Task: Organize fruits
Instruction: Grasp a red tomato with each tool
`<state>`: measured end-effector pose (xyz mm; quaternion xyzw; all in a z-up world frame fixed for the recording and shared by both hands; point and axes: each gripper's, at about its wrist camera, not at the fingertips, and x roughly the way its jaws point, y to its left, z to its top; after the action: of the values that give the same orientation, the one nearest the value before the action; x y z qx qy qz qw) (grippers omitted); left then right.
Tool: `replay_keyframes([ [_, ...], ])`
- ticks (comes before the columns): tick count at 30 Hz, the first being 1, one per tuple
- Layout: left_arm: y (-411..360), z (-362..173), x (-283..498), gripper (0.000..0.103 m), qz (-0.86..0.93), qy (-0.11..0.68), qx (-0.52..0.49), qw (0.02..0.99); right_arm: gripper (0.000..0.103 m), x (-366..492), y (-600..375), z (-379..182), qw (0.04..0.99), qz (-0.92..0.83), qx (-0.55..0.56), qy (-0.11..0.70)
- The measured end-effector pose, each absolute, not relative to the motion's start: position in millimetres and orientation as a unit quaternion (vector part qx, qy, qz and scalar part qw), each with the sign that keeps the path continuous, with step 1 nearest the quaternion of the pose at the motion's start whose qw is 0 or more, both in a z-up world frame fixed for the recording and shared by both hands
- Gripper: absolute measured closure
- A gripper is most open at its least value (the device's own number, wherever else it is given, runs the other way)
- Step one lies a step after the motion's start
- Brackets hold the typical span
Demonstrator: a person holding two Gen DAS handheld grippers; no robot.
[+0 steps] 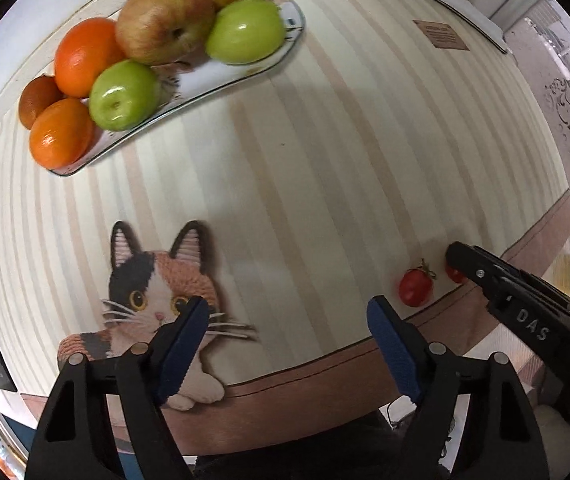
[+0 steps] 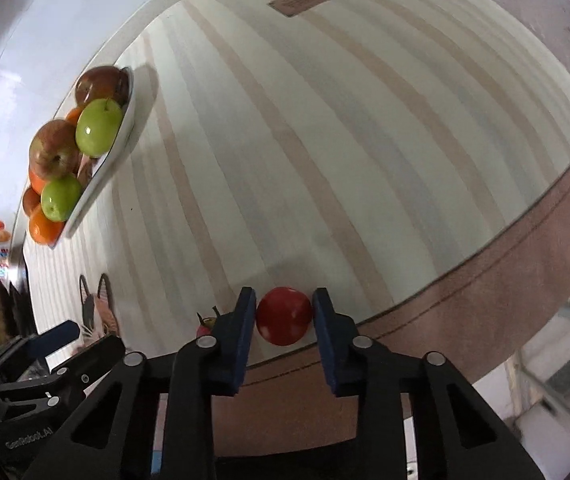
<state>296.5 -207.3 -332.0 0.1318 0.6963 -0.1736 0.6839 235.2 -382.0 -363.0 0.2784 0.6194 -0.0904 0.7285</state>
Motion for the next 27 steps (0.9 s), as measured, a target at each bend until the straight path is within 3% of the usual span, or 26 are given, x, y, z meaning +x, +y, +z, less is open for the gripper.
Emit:
replay_keyframes([
  [13,-276,-349,269,0.023,-0.266,0.689,0.163,0.654,0.073,213,-418,-345,0.739,-0.135,0.290,0.593],
  [18,-296,-367,259,0.049,-0.277,0.691,0.188,0.641,0.073,201,-432,-345,0.735,-0.148,0.295,0.592],
  [20,-300,-366,258,0.071,-0.280,0.677,0.194,0.653,0.073,200,-433,-344,0.735,-0.149,0.296,0.591],
  [22,-304,-365,255,0.079,-0.283,0.667,0.204,0.658,0.073,199,-433,-344,0.736,-0.148,0.295,0.591],
  [27,-288,-362,263,0.080,-0.270,0.667,0.184,0.670,0.073,207,-428,-335,0.746,-0.132,0.290,0.585],
])
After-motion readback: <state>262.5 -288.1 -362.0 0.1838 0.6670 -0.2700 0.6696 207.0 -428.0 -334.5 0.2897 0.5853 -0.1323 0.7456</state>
